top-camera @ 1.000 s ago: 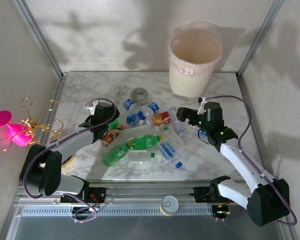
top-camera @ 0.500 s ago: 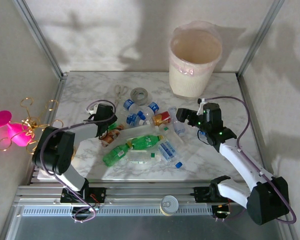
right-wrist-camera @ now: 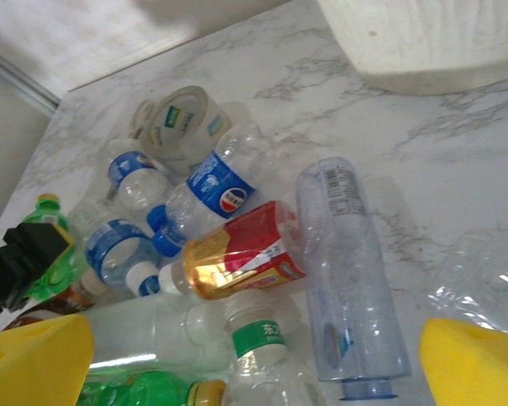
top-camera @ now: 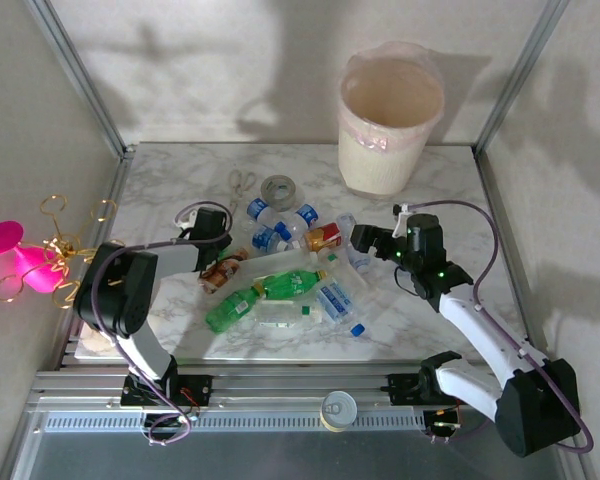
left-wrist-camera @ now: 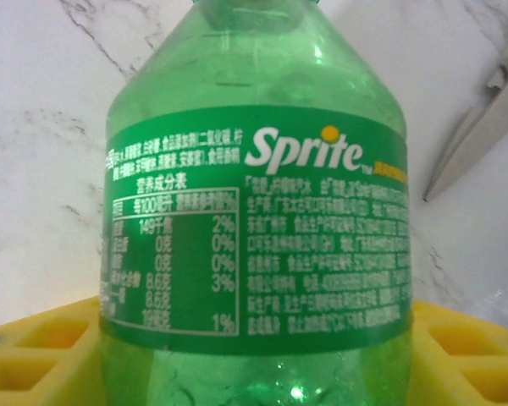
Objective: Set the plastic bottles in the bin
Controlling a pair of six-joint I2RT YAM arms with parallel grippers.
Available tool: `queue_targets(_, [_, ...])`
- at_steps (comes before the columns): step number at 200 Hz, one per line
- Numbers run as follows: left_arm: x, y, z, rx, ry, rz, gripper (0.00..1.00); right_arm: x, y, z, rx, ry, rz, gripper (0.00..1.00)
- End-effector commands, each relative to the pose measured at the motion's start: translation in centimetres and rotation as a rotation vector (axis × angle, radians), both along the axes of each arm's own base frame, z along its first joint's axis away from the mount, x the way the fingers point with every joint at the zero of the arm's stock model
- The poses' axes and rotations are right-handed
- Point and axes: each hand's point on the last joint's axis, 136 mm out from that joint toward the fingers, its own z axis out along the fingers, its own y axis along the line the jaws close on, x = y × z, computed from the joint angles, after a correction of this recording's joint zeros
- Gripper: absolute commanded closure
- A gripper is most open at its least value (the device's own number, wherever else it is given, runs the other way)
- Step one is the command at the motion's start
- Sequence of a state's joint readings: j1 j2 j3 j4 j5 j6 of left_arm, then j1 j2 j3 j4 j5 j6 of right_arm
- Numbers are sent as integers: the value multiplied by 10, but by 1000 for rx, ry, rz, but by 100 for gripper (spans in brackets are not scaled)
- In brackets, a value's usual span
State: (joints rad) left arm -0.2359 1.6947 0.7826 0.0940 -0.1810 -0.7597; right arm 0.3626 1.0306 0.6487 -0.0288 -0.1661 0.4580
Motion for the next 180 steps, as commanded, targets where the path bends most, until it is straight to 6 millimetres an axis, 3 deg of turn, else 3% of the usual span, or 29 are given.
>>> queue_targets(1, [5, -10, 43, -40, -128, -47, 50, -5, 17, 17, 69, -70, 85, 1])
queue_targets(18, [4, -28, 82, -64, -241, -141, 51, -8, 27, 24, 112, -92, 133, 1])
queue_targets(40, [-2, -66, 146, -85, -431, -323, 51, -9, 41, 40, 168, -120, 193, 1])
queue_targets(62, [-20, -110, 204, -81, -595, -522, 52, -9, 54, 57, 213, -134, 248, 1])
queue_targets(80, [-39, -144, 236, -72, -695, -661, 52, -9, 65, 75, 244, -152, 297, 1])
queue_targets(105, [-64, -184, 259, -84, -772, -826, 52, -12, 77, 104, 292, -192, 369, 2])
queue_targets(138, [-90, -229, 264, -95, -798, -970, 53, -20, 91, 134, 357, -240, 458, 3])
queue_targets(180, [-111, -271, 263, -88, -802, -1078, 52, -22, 109, 135, 382, -226, 511, 6])
